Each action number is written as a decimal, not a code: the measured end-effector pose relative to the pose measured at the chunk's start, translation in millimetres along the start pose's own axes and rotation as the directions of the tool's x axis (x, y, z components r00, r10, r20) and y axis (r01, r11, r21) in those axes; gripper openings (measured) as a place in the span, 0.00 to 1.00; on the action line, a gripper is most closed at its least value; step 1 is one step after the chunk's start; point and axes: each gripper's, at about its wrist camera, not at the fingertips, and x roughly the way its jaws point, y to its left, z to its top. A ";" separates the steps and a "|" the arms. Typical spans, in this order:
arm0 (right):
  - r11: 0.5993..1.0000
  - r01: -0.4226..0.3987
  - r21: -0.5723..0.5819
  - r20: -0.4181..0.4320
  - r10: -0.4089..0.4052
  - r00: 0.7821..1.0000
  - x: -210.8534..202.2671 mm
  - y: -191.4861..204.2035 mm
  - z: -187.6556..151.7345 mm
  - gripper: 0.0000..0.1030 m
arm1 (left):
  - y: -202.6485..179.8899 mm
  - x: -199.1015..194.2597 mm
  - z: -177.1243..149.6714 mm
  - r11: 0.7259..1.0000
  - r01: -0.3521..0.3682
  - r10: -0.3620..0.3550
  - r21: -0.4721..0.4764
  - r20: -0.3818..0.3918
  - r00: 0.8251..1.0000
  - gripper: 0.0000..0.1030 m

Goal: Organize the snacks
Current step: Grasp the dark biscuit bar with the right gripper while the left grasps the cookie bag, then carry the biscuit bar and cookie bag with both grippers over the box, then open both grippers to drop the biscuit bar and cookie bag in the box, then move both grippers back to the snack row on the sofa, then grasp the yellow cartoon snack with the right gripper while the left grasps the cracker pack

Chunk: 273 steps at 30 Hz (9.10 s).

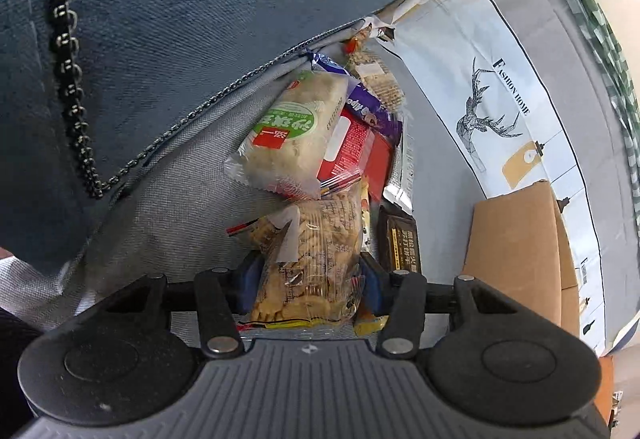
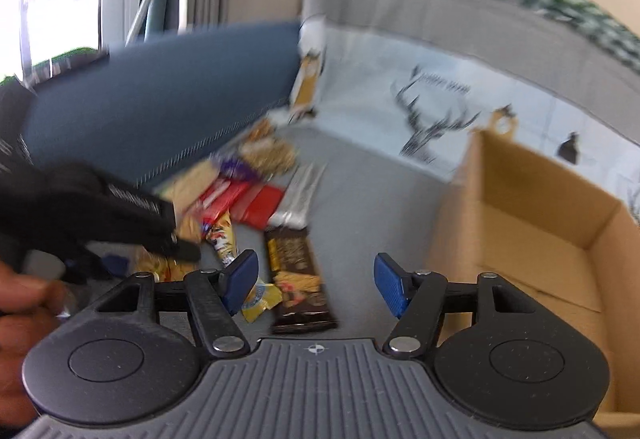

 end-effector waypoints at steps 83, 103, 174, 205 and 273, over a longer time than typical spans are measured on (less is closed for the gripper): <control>0.895 0.239 0.375 0.145 -0.312 0.939 -108.6 -221.7 -35.7 0.38 | -255.1 -1.2 -122.8 0.687 0.471 -0.527 0.553 -0.067 0.847 0.54; 0.878 0.254 0.406 0.106 -0.322 0.941 -95.2 -226.3 -39.8 0.38 | -260.1 18.1 -125.1 0.673 0.517 -0.528 0.529 -0.145 0.837 0.54; 0.883 0.250 0.398 0.111 -0.317 0.942 -91.3 -227.7 -43.0 0.48 | -262.4 14.8 -121.3 0.690 0.526 -0.534 0.497 -0.140 0.834 0.68; 0.911 0.124 0.394 0.160 -0.200 0.966 -79.1 -159.9 -18.1 0.50 | -123.2 -6.2 -25.8 0.930 0.363 -0.366 0.047 0.138 0.920 0.54; 0.995 -0.103 -0.004 -0.152 0.101 0.983 18.5 26.1 -51.6 0.23 | -39.3 -8.7 -16.8 0.986 -0.008 -0.028 0.166 0.214 0.977 0.43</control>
